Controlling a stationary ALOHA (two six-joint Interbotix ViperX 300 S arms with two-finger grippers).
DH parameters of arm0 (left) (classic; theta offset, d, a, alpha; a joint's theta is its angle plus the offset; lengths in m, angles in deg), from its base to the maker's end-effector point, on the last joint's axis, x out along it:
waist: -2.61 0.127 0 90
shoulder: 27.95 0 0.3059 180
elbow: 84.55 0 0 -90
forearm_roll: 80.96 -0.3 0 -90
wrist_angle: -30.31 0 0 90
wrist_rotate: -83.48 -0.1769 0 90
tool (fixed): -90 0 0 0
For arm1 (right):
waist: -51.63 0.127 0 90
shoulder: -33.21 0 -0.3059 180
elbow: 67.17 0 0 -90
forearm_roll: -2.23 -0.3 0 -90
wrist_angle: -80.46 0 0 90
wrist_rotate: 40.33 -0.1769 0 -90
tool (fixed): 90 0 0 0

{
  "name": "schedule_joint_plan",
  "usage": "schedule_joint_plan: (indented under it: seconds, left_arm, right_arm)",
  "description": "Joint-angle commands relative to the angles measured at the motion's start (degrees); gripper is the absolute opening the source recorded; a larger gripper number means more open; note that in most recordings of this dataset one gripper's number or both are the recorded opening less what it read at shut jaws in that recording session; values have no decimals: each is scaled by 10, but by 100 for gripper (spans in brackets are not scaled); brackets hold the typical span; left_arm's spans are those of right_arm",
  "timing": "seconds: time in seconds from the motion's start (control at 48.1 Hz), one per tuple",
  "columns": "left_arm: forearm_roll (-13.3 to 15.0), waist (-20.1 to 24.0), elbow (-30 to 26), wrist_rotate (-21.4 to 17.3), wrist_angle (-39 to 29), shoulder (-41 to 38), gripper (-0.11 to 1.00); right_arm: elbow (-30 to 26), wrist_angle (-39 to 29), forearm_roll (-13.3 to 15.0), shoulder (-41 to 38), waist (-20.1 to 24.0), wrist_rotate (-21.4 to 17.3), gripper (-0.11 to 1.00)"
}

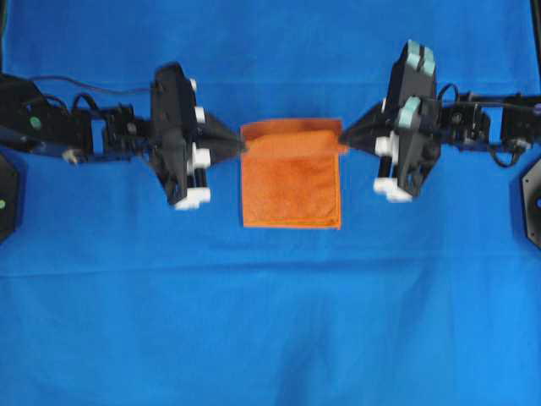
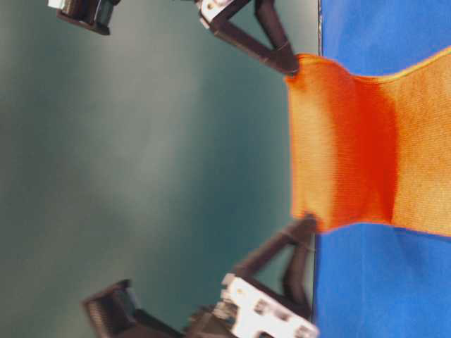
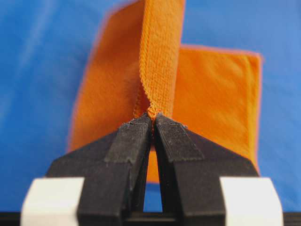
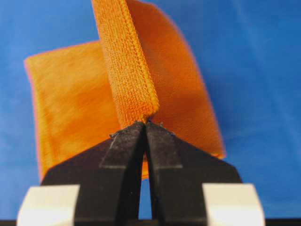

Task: Fold a vertical towel.
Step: 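Carry both corners down over the towel toward its bottom edge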

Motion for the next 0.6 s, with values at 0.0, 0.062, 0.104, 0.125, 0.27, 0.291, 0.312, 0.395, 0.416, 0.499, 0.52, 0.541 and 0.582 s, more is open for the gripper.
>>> schedule_joint_plan:
  seconds: [0.0, 0.062, 0.104, 0.125, 0.27, 0.291, 0.312, 0.395, 0.416, 0.499, 0.52, 0.541, 0.582]
  left_arm:
    - [1, -18, 1, 0, 2, -11, 2]
    - [1, -32, 1, 0, 3, -22, 2]
    - [0, -41, 0, 0, 4, -32, 2]
    - [1, -44, -1, 0, 5, -35, 2]
    - [1, -56, -4, 1, 11, -60, 2]
    - [1, -56, -4, 1, 12, -63, 2]
    - [1, -58, -4, 1, 15, -67, 2]
    - [1, -60, -8, 1, 24, -79, 2]
    - [1, -62, -10, 1, 26, -82, 2]
    - [0, -65, -15, 1, 29, -93, 2]
    - [1, -65, -16, 1, 30, -96, 2]
    - [1, -65, -17, 1, 29, -98, 2]
    - [1, -65, -18, 1, 29, -102, 2]
  right_arm:
    - [1, 5, -16, -13, 15, -2, 1]
    - [4, 11, -24, -28, 25, -2, 1]
    - [5, 15, -32, -37, 30, -2, 1]
    - [5, 17, -35, -41, 33, -2, 1]
    - [8, 39, -56, -74, 47, -2, 1]
    - [8, 41, -58, -77, 49, -2, 1]
    - [8, 44, -59, -80, 51, -2, 1]
    - [8, 51, -62, -90, 57, -2, 1]
    - [8, 51, -63, -91, 58, -2, 1]
    - [8, 52, -66, -98, 61, -2, 1]
    - [8, 52, -66, -98, 61, -2, 1]
    - [8, 52, -68, -100, 61, -2, 1]
    - [8, 52, -69, -102, 61, -2, 1]
